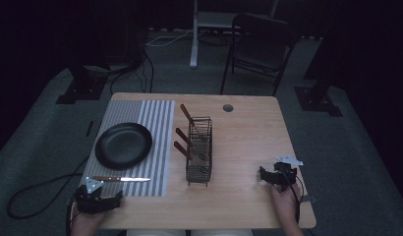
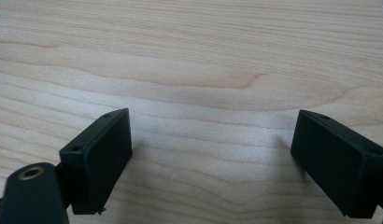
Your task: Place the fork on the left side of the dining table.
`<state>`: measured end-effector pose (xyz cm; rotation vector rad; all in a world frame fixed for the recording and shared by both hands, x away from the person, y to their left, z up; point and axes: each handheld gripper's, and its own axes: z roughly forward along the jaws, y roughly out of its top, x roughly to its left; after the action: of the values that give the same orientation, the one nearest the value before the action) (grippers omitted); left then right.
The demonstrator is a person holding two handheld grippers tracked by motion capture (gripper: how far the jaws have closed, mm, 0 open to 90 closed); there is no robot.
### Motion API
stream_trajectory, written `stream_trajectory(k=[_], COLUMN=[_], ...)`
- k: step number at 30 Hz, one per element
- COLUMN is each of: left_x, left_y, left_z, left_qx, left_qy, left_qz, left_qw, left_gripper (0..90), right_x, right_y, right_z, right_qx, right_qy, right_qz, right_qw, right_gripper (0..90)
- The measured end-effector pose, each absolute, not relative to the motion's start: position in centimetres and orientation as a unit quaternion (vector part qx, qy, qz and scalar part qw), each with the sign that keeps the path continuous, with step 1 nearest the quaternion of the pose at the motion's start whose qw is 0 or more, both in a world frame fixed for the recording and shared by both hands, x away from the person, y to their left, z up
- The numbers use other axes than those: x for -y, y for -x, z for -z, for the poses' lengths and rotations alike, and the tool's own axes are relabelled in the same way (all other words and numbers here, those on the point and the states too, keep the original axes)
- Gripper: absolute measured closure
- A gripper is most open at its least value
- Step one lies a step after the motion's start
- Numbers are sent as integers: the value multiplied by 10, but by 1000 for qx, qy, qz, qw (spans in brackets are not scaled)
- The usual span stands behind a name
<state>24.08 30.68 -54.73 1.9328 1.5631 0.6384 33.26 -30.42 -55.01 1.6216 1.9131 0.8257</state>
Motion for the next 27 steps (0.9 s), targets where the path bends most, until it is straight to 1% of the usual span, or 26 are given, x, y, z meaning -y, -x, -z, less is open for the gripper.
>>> stream_trajectory(k=[14,19,27], left_x=[-309,-310,-300], left_y=[-242,-242,-238], left_z=[545,545,537], left_qx=[-575,-581,-569], left_qy=[-735,-731,-736], left_qz=[-230,-230,-220], left_qw=[277,274,292], left_gripper=[0,12,30], right_x=[303,303,303], right_y=[-332,-332,-332], right_z=[550,550,550], right_qx=[-700,-700,-700], right_qy=[-597,-597,-597], right_qz=[-302,-302,-302], right_qw=[249,249,249], right_gripper=[123,123,123])
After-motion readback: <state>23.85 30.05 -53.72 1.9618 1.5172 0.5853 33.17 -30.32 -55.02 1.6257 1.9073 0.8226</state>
